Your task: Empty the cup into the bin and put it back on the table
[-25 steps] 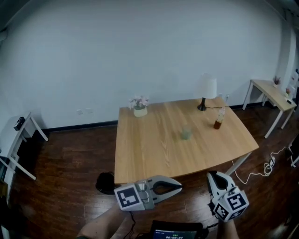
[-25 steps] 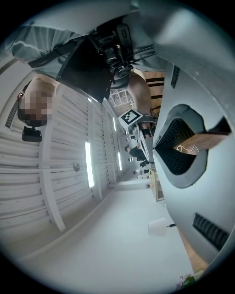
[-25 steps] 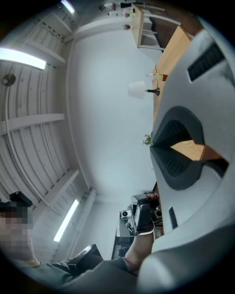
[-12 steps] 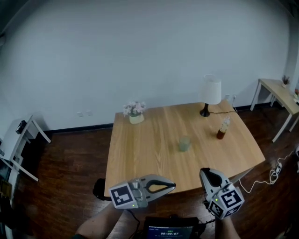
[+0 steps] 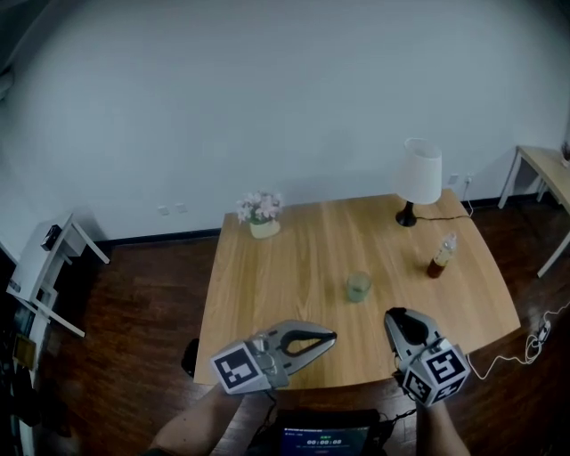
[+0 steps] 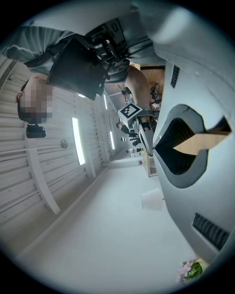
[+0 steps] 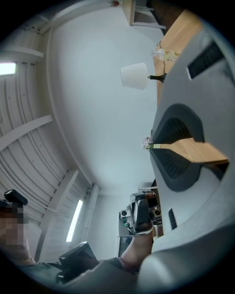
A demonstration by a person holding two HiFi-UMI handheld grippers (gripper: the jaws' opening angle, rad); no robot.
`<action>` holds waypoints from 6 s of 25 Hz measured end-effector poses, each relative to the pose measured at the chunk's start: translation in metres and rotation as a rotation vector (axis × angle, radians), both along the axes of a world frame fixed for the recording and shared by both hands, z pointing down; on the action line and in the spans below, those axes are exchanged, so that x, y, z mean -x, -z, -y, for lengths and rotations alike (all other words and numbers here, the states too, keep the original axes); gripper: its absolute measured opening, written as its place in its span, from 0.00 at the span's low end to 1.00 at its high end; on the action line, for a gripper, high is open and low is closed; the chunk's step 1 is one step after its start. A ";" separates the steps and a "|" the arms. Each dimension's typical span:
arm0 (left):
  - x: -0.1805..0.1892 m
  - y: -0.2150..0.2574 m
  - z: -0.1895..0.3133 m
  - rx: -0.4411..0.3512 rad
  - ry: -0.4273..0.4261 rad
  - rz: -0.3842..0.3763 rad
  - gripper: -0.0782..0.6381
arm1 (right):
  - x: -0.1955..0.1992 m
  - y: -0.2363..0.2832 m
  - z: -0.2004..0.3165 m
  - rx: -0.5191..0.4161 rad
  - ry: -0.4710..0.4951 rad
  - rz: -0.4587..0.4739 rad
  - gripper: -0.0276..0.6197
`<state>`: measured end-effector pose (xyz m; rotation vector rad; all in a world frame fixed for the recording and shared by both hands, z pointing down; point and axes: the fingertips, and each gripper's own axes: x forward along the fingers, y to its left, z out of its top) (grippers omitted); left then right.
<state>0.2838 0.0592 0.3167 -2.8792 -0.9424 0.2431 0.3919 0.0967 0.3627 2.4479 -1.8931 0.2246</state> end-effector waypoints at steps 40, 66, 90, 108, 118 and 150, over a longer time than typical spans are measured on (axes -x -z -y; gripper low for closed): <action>-0.161 -0.181 0.145 0.202 0.353 0.270 0.10 | -0.130 -0.241 0.133 0.376 -0.046 0.173 0.67; -0.192 -0.281 0.192 0.203 0.618 0.533 0.10 | -0.143 -0.271 0.163 0.343 -0.101 0.105 0.67; -0.121 -0.135 0.177 0.155 0.737 0.259 0.10 | -0.090 -0.111 0.152 0.143 0.053 0.052 0.64; 0.041 0.020 0.142 -0.098 0.793 -0.214 0.10 | 0.046 0.014 0.161 0.018 0.367 -0.139 0.64; 0.155 0.061 0.187 -0.117 0.911 -0.363 0.10 | 0.137 0.052 0.214 -0.006 0.437 -0.206 0.64; 0.408 0.097 0.366 -0.227 1.223 -0.520 0.10 | 0.344 0.075 0.467 0.089 0.763 -0.423 0.64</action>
